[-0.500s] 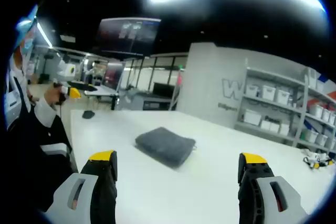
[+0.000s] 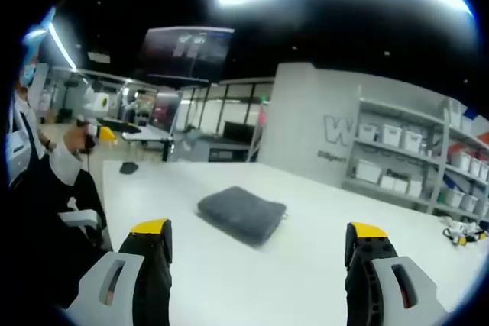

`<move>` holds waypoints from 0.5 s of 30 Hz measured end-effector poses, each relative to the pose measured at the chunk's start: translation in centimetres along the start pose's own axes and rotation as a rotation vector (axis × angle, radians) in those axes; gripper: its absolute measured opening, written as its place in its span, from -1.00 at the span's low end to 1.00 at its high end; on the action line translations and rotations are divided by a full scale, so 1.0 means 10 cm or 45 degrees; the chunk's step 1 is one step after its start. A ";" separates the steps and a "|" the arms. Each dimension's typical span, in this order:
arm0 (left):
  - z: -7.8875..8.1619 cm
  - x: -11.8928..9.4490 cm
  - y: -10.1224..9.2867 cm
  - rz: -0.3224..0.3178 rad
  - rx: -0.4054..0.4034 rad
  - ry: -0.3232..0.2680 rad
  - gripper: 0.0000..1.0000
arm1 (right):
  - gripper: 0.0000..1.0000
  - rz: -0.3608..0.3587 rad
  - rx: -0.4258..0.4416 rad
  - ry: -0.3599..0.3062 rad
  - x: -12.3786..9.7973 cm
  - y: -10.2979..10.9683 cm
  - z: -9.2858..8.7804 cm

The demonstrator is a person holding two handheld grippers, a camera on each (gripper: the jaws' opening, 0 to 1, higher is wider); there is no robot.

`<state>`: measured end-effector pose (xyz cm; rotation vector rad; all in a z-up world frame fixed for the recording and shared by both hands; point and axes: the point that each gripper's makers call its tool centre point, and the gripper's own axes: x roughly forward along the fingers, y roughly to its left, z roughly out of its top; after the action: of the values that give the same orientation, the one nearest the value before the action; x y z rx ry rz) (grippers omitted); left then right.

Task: Open the folded towel by lifting each exposed corner and separating the folded layers until the towel lies flat within the target outline without major curled edges

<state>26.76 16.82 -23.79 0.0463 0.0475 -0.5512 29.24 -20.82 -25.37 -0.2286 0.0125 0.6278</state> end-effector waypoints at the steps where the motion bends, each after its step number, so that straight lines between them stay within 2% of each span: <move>1: 0.00 0.00 0.00 0.000 0.000 0.001 0.99 | 0.88 0.001 0.000 0.002 0.00 0.00 -0.01; 15: -0.02 0.00 -0.01 0.002 0.002 0.009 0.99 | 0.83 0.005 -0.008 -0.004 0.02 -0.01 0.00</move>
<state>26.72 16.75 -24.00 0.0498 0.0539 -0.5494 29.45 -20.77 -25.36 -0.2338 0.0076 0.6324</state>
